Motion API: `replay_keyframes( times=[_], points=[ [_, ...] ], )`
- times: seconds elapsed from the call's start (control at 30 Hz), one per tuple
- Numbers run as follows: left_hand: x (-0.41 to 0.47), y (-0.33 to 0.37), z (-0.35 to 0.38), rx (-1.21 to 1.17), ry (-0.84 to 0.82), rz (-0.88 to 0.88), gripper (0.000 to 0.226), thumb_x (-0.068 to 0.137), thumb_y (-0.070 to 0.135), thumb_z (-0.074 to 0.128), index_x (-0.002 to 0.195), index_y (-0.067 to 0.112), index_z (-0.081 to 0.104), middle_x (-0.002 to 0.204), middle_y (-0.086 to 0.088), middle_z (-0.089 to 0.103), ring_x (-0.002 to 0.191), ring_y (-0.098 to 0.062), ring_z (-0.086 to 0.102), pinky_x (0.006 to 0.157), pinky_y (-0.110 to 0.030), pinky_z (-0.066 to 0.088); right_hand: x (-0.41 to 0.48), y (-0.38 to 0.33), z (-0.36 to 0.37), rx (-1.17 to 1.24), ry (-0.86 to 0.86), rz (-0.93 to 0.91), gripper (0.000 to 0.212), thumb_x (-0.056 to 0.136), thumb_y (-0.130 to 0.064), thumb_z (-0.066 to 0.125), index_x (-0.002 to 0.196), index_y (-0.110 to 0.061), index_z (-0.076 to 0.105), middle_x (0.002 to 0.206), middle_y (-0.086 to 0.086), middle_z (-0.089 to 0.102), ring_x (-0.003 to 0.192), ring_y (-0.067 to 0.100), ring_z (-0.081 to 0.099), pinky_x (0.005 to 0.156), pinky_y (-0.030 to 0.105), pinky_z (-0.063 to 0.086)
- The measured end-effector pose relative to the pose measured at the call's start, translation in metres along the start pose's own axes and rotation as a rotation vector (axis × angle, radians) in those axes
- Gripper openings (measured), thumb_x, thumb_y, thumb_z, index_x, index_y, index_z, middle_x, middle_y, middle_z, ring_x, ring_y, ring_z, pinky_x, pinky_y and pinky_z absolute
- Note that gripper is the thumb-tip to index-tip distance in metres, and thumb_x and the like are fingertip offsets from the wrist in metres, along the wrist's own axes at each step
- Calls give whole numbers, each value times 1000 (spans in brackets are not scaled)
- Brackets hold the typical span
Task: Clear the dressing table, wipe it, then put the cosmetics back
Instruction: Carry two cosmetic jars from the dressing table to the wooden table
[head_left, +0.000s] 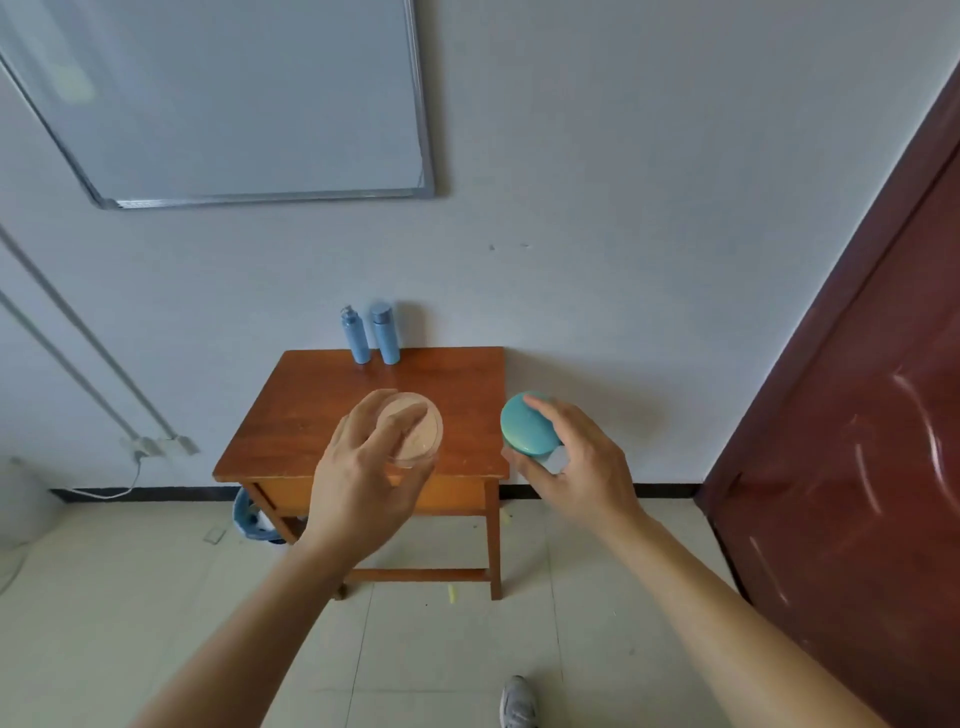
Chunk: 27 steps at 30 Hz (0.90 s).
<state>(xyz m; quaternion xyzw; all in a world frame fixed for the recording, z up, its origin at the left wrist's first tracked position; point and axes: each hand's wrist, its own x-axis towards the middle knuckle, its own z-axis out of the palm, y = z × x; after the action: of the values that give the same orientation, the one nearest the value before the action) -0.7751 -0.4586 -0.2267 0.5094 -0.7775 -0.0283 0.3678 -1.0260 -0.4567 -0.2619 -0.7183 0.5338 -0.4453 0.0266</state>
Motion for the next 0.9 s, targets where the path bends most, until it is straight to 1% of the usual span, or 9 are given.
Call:
replay_keyframes(
  times=[0.13, 0.3, 0.43, 0.53, 0.7, 0.73, 0.8, 0.83, 0.9],
  points=[
    [76, -36, 33, 4, -43, -30, 51, 80, 33, 77, 126, 28, 57, 137, 5, 48, 117, -18, 53, 80, -34, 55, 73, 49, 36, 43, -28, 43, 59, 82, -48, 74, 131, -21, 54, 130, -8, 60, 112, 11, 59, 81, 27, 56],
    [158, -84, 50, 31, -60, -89, 54, 78, 33, 79, 126, 34, 54, 135, 13, 48, 113, -14, 54, 79, -32, 54, 165, 91, 81, 93, -84, 59, 58, 80, -46, 75, 130, -25, 53, 130, -12, 59, 115, 8, 57, 86, 29, 54],
    [186, -125, 58, 59, -14, -197, 60, 77, 35, 79, 130, 28, 52, 134, 9, 48, 113, -8, 50, 75, -20, 48, 215, 105, 128, 132, -139, 91, 58, 79, -45, 77, 129, -29, 51, 128, -14, 58, 112, 5, 56, 87, 28, 54],
    [203, -162, 66, 86, -23, -271, 64, 76, 37, 80, 132, 25, 51, 134, 8, 48, 113, -9, 51, 75, -19, 46, 245, 109, 163, 148, -178, 78, 58, 79, -43, 77, 128, -28, 51, 128, -15, 58, 111, 4, 56, 87, 29, 53],
    [228, -234, 78, 105, -79, -314, 67, 75, 35, 81, 132, 19, 49, 133, 3, 50, 112, -12, 51, 75, -19, 45, 277, 112, 219, 134, -250, 136, 55, 78, -43, 77, 125, -31, 51, 125, -18, 57, 108, 1, 55, 85, 20, 48],
    [234, -251, 81, 96, -88, -320, 66, 75, 35, 81, 131, 19, 50, 131, 4, 50, 111, -12, 52, 76, -20, 45, 283, 114, 232, 120, -272, 151, 54, 78, -44, 76, 125, -32, 51, 124, -19, 57, 107, 0, 54, 84, 16, 46],
    [246, -288, 88, 65, -107, -333, 64, 75, 37, 79, 130, 20, 49, 128, 6, 50, 109, -12, 53, 76, -20, 44, 294, 118, 256, 73, -320, 185, 54, 77, -45, 76, 123, -33, 50, 123, -19, 57, 104, -1, 54, 81, 6, 38],
    [253, -307, 93, 51, -119, -341, 64, 75, 38, 79, 129, 22, 49, 126, 7, 49, 108, -11, 53, 76, -21, 45, 300, 121, 268, 47, -339, 209, 55, 77, -46, 76, 123, -33, 50, 122, -19, 57, 103, -1, 54, 78, 5, 36],
    [262, -345, 101, 20, -161, -376, 65, 75, 42, 78, 130, 25, 48, 123, 8, 50, 107, -11, 54, 76, -23, 48, 308, 123, 294, 16, -344, 291, 56, 76, -46, 77, 122, -32, 49, 121, -17, 57, 100, 3, 56, 76, 10, 38]
  ],
)
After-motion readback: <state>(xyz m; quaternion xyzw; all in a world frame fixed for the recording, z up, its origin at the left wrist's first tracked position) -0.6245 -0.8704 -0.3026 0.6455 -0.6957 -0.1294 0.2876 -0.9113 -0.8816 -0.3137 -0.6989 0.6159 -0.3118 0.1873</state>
